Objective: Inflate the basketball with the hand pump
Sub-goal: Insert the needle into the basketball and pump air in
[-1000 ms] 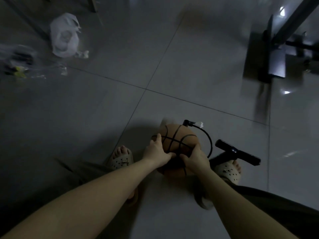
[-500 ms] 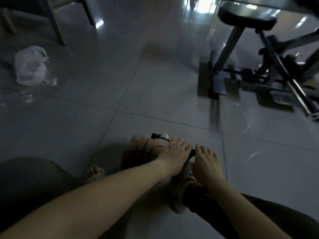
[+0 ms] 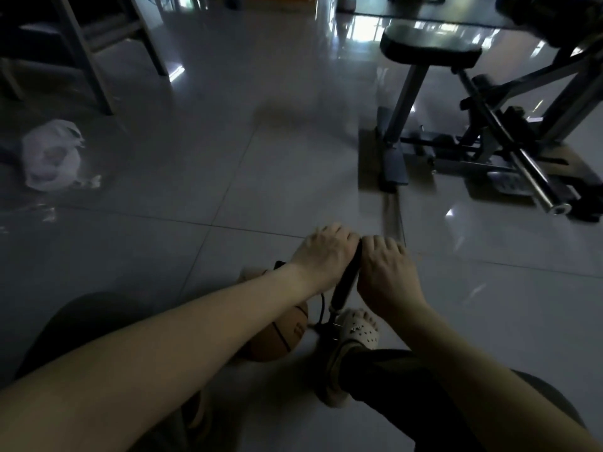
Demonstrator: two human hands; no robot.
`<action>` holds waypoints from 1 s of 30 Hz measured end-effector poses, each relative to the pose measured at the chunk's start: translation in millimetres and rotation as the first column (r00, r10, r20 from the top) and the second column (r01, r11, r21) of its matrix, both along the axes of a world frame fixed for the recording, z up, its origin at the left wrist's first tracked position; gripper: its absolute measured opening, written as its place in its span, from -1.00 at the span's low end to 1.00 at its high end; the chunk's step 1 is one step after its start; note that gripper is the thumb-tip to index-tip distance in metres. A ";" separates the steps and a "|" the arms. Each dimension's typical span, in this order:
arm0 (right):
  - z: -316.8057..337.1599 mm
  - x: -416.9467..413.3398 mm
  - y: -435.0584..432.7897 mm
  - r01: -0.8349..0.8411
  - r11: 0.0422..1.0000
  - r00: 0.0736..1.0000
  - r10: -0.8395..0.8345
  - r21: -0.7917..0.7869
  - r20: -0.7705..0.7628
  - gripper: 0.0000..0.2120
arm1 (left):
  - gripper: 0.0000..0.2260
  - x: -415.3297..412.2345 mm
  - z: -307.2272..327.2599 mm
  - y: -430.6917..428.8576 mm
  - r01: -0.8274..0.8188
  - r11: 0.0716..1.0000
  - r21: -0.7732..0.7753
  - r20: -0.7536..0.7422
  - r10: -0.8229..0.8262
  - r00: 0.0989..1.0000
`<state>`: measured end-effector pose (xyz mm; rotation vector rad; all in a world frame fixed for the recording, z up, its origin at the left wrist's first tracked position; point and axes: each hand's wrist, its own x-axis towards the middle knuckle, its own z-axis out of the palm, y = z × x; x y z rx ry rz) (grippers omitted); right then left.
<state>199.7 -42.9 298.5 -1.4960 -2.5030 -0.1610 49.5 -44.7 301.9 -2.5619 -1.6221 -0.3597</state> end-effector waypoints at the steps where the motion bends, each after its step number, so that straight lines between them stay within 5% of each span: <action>1: -6.6 -2.2 -5.6 0.001 1.000 1.000 -0.001 0.021 0.011 -0.54 | -0.62 2.4 -12.0 -2.1 -0.007 1.000 0.015 -0.052 0.008 0.999; 7: -71.1 -9.7 -11.3 0.096 0.995 0.988 -0.091 -0.034 0.122 -0.60 | -0.60 13.2 -93.6 -8.9 -0.141 0.988 0.060 -0.097 0.147 0.984; 12: -116.9 -5.3 -0.4 0.101 0.988 0.983 -0.080 -0.115 0.168 -0.59 | -0.54 15.8 -135.0 -0.8 -0.101 0.994 0.052 -0.125 0.107 0.986; 20: -162.9 -6.0 2.9 0.141 0.953 0.971 -0.079 -0.270 0.227 -0.72 | -0.64 17.2 -170.7 -1.9 -0.147 0.969 -0.200 -0.210 0.104 0.972; 27: -89.5 -8.7 9.5 0.093 0.940 0.983 -0.036 -0.328 0.177 -0.75 | -0.70 7.9 -98.2 15.2 -0.042 0.965 -0.259 -0.255 -0.026 0.966; 30: -41.1 -3.0 9.4 0.052 0.983 0.987 -0.024 -0.176 0.158 -0.69 | -0.59 -1.8 -47.3 14.6 0.055 0.996 -0.067 -0.130 -0.064 0.989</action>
